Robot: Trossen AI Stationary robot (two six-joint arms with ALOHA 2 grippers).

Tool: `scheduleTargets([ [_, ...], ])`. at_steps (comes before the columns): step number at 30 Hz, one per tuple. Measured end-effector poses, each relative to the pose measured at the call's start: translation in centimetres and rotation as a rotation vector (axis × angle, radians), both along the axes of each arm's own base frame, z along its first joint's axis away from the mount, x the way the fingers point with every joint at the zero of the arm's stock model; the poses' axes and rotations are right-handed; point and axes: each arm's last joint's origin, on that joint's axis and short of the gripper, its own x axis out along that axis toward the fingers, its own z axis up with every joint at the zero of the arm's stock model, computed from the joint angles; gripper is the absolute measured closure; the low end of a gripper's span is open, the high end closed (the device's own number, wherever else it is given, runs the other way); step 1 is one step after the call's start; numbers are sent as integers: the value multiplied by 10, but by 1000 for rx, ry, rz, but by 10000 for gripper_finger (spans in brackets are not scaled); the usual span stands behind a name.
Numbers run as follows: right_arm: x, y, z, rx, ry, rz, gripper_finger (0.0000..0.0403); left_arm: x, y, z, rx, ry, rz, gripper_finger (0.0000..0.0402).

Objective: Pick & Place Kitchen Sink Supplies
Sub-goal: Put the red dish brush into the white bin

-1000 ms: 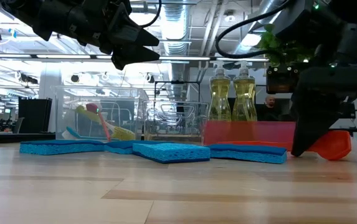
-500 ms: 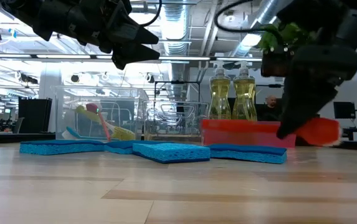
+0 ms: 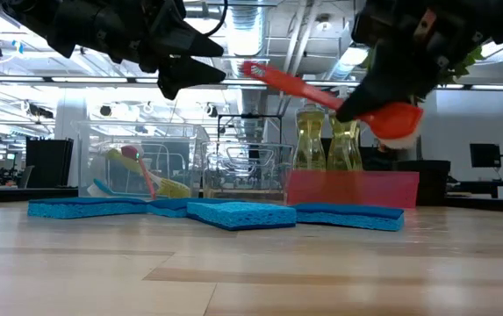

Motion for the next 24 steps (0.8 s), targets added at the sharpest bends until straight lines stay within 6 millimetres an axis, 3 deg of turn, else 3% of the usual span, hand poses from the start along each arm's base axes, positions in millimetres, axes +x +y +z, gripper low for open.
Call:
scheduleTargets([
  [11, 3, 4, 7, -16, -83, 40, 393, 1, -5, 5, -69, -51, -79, 165],
  [17, 5, 5, 12, -23, -137, 50, 376, 1, -8, 9, -73, -85, -95, 165],
  [24, 6, 5, 14, -41, -151, 59, 394, 4, -10, 10, -79, -137, -102, 165],
])
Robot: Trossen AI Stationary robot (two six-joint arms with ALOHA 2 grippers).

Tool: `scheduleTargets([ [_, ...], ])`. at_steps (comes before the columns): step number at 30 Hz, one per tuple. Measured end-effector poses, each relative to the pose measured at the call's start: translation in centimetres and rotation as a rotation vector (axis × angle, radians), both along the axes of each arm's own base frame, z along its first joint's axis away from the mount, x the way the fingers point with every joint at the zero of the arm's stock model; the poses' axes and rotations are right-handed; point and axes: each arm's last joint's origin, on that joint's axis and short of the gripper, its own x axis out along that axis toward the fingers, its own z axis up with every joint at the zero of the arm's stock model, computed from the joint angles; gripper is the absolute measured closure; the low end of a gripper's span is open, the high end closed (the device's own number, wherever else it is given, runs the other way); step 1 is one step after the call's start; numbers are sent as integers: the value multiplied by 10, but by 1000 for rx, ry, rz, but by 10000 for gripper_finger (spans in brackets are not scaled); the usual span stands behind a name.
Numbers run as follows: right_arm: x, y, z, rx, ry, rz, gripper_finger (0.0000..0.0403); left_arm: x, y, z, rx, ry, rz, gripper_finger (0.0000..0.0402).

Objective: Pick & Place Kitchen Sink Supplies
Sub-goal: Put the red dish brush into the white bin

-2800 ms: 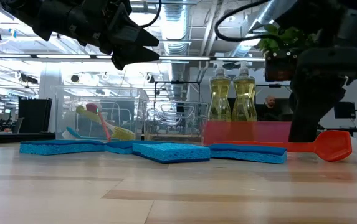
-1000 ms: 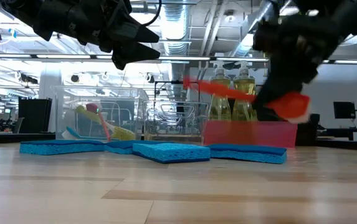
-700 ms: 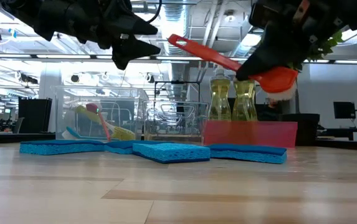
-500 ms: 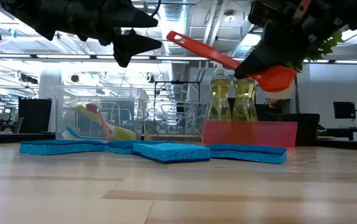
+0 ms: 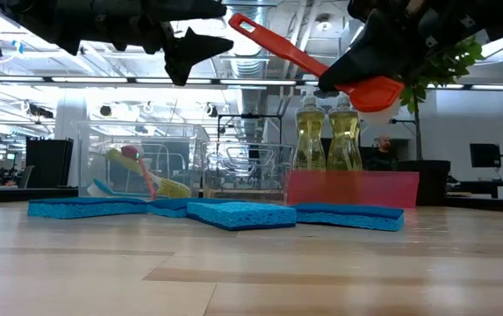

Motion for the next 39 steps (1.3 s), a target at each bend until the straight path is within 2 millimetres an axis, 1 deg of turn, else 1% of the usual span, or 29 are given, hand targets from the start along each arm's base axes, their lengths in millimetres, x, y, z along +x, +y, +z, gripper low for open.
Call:
scheduleTargets([
  [6, 1, -2, 2, 6, -18, -10, 376, 14, -3, -13, -30, -62, -17, 165],
  [11, 1, -2, 2, -4, -18, -7, 393, 22, -4, -18, -40, -136, -17, 165],
  [14, 1, -2, 2, -19, -19, -2, 394, 24, -4, -19, -45, -164, -17, 165],
  [20, 2, -2, 5, -27, -51, 2, 374, 27, -4, -24, -51, -163, -17, 165],
  [25, 2, -2, 5, -36, -54, 5, 393, 33, -6, -24, -51, -168, -18, 165],
  [27, 2, -2, 5, -39, -55, 7, 394, 37, -6, -25, -51, -168, -18, 165],
  [32, 2, -2, 5, -38, -58, 6, 375, 43, -7, -27, -50, -161, -18, 165],
  [34, 2, -2, 5, -38, -58, 7, 373, 43, -7, -28, -50, -158, -18, 170],
  [39, 2, -2, 5, -53, -59, 11, 394, 43, -7, -26, -52, -170, -18, 201],
])
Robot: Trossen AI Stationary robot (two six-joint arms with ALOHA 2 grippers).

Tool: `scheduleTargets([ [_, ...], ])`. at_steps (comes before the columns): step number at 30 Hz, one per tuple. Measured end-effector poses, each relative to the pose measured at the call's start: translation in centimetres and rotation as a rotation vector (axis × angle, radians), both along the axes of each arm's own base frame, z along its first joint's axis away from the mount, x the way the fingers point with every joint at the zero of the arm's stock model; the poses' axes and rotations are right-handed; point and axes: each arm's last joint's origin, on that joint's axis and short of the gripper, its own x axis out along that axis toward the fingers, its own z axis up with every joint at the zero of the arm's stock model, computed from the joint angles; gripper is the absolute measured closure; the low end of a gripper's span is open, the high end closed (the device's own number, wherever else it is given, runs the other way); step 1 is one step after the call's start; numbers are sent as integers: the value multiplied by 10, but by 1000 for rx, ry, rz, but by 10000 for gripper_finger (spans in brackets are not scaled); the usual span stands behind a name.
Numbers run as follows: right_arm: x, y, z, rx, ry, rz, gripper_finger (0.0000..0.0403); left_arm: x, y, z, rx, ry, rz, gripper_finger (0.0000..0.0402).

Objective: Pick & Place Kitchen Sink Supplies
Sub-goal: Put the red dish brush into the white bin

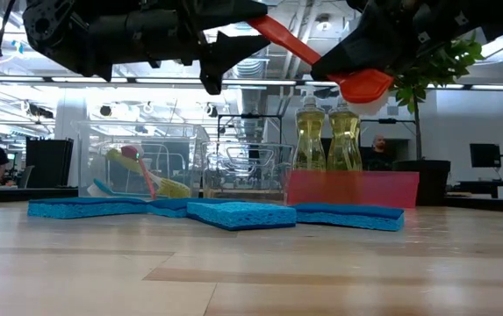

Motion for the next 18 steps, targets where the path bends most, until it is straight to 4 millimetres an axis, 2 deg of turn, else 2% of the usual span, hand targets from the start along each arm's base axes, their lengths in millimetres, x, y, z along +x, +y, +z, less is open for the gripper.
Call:
scheduleTargets([
  [8, 0, 0, 0, 0, 0, -2, 371, 0, 0, 0, 0, -1, -3, 278],
  [15, 0, 0, 0, -1, 0, -6, 392, 0, 0, 0, 2, -4, -6, 340],
  [18, 0, 0, 0, 2, 0, -7, 385, 0, 0, 0, 6, -5, -1, 364],
])
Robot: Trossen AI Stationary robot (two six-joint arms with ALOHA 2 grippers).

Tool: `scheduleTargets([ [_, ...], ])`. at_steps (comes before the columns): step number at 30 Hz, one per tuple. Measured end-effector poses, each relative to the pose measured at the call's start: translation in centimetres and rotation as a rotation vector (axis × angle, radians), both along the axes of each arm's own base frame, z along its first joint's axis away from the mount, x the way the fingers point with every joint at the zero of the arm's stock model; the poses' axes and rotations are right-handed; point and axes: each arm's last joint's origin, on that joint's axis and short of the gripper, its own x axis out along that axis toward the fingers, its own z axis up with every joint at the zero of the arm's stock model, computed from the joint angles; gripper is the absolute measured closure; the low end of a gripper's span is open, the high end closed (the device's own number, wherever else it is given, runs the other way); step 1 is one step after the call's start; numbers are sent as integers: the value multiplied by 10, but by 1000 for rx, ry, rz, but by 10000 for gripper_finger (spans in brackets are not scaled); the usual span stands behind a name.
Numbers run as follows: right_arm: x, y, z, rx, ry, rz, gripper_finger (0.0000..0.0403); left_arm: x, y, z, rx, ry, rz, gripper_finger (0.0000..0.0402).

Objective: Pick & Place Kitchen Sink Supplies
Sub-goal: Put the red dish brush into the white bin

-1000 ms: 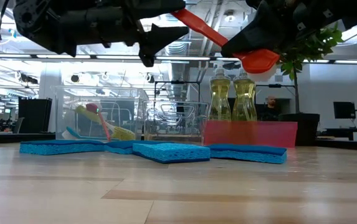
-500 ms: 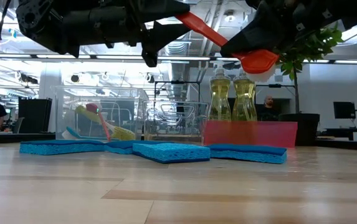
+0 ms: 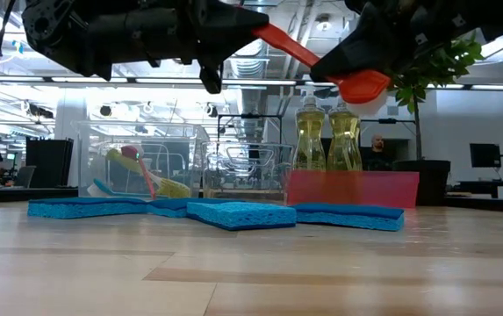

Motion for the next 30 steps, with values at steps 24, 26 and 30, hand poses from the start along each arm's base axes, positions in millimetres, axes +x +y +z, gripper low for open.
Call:
scheduleTargets([
  [24, 0, 0, 0, -14, -4, 13, 313, 0, 0, 0, -6, -2, 0, 366],
  [26, 0, 0, 0, -15, -4, 10, 298, 0, 0, 0, -6, -1, 0, 372],
  [30, 0, 0, 1, -16, -5, 5, 262, 0, 0, 0, 5, -3, 0, 379],
])
